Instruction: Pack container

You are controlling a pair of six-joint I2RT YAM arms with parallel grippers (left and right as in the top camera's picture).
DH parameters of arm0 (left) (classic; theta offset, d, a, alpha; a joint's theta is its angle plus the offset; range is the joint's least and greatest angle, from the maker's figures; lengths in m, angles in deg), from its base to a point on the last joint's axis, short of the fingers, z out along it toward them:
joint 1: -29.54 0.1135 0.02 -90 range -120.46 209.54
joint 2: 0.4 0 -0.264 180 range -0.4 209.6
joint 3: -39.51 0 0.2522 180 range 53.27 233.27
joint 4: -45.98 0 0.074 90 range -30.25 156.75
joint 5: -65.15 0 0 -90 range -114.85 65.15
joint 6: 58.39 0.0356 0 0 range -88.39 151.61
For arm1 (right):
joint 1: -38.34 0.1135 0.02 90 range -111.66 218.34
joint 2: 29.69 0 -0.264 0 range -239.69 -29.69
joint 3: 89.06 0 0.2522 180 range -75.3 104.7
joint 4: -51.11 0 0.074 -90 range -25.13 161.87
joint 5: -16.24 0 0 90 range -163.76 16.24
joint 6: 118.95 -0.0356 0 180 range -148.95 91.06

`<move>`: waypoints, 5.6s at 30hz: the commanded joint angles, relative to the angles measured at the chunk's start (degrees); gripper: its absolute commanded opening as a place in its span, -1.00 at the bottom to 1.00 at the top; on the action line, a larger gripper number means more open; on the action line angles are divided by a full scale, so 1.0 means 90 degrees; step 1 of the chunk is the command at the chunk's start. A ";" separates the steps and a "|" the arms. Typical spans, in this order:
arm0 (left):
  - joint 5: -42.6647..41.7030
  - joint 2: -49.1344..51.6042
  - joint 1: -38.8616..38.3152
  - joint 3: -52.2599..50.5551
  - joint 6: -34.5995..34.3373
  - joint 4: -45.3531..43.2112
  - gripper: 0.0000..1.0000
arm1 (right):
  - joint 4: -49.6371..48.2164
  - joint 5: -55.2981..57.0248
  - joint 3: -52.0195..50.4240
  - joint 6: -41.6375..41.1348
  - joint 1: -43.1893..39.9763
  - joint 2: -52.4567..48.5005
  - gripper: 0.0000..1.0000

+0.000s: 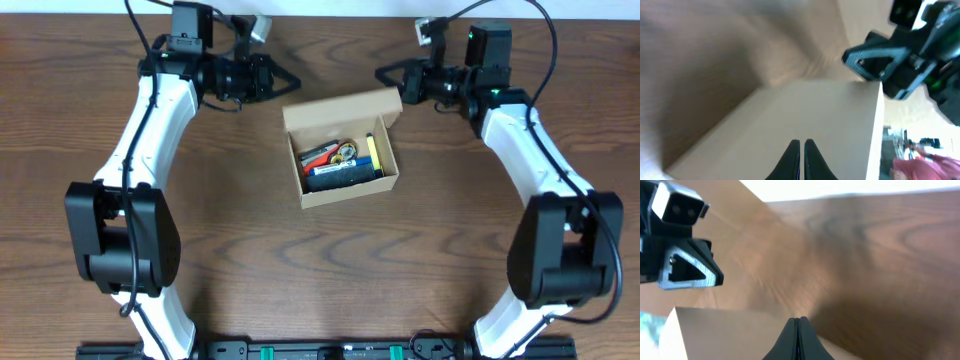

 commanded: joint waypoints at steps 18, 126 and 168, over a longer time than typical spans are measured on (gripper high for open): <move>0.3177 -0.0721 -0.1766 -0.0367 0.1435 0.2912 -0.88 | 0.4284 0.2671 -0.0022 0.2448 0.0736 0.1054 -0.98; 0.3560 -0.8459 -0.0447 -0.4534 0.0121 0.2778 0.90 | 0.4719 0.3713 -0.4658 -0.0704 0.2140 0.9299 0.98; 0.5204 -1.2461 0.0515 -0.9250 0.0879 -0.0369 0.90 | 0.4881 0.3713 -0.4658 -0.0704 0.2140 0.9299 0.99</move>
